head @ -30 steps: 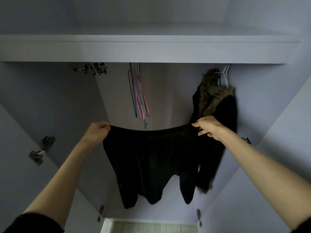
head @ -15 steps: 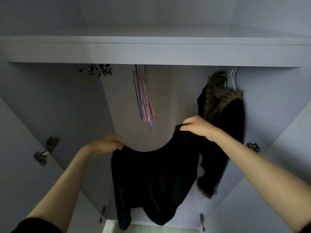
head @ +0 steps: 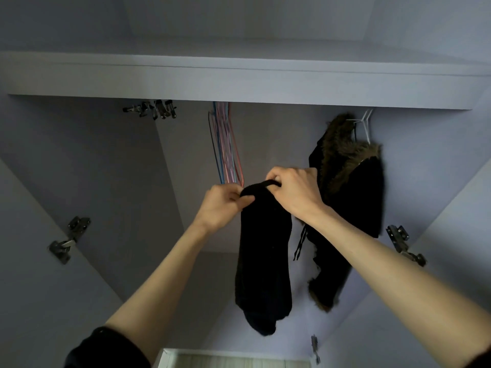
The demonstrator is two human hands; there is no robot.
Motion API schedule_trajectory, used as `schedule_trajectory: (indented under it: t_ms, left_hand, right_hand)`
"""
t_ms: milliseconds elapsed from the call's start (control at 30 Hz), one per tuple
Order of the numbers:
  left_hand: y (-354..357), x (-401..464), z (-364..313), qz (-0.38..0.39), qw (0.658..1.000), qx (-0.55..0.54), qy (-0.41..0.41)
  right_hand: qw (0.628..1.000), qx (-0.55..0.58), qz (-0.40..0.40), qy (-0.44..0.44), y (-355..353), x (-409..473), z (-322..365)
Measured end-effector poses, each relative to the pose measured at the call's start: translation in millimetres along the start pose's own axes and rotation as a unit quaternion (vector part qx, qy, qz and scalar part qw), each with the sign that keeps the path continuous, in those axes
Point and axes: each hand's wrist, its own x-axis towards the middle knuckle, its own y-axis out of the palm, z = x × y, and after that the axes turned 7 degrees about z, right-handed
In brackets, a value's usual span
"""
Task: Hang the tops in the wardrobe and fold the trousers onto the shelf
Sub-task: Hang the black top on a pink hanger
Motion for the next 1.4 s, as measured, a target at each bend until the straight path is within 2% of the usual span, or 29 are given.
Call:
schedule_trajectory:
  t_ms: [133,267,367,433,467,600,733,900,1133,1233,1300,1400]
  left_hand:
    - [-19.6,-4.0,0.1,-0.037,0.999,-0.022,0.009]
    - [-41.6,-10.6,14.7,-0.097,0.994,0.018,-0.035]
    - [-39.1,-12.0,22.0,-0.014,0.984,0.162,-0.070]
    - [-28.6,-15.1,21.3,0.030,0.965,0.253,-0.062]
    - [-23.3,-16.9,20.7,0.028,0.958,0.282,-0.044]
    - [-14.6,-18.2,14.1,-0.088,0.938,0.328,0.069]
    - [-22.0,-17.6,11.2,-0.152,0.914,0.368,0.076]
    - [-46.7,-19.8,15.9,-0.248,0.908,0.334,0.041]
    - [-90.8,-17.7,35.0,-0.350,0.913,0.202,-0.046]
    - [-98.9,-18.4,45.5,-0.343,0.923,0.161,-0.065]
    - [-98.1,-16.8,51.0,-0.316,0.935,0.144,-0.075]
    - [-98.7,-13.6,58.8,-0.258,0.959,0.052,-0.107]
  right_hand:
    - [0.999,-0.013,0.010,0.049,7.9,-6.5,-23.7]
    - [0.989,0.052,0.010,0.138,3.4,-9.8,-42.6]
    - [0.985,0.128,0.018,0.110,-1.0,-6.3,-27.6]
    - [0.987,0.140,0.023,0.070,-2.4,-3.2,-6.9]
    - [0.988,0.142,0.027,0.053,-2.2,-1.7,3.7]
    - [0.990,0.135,0.047,-0.008,4.0,1.0,33.4]
    - [0.988,0.149,0.035,0.000,7.1,2.4,32.4]
    - [0.999,0.004,0.048,-0.002,23.3,-2.4,8.3]
    - [0.985,0.027,0.115,0.124,30.1,-0.9,-33.7]
    - [0.978,0.057,0.129,0.154,28.4,0.9,-44.6]
    - [0.978,0.075,0.124,0.149,28.2,4.2,-45.3]
    - [0.978,0.123,0.106,0.129,30.2,11.2,-40.8]
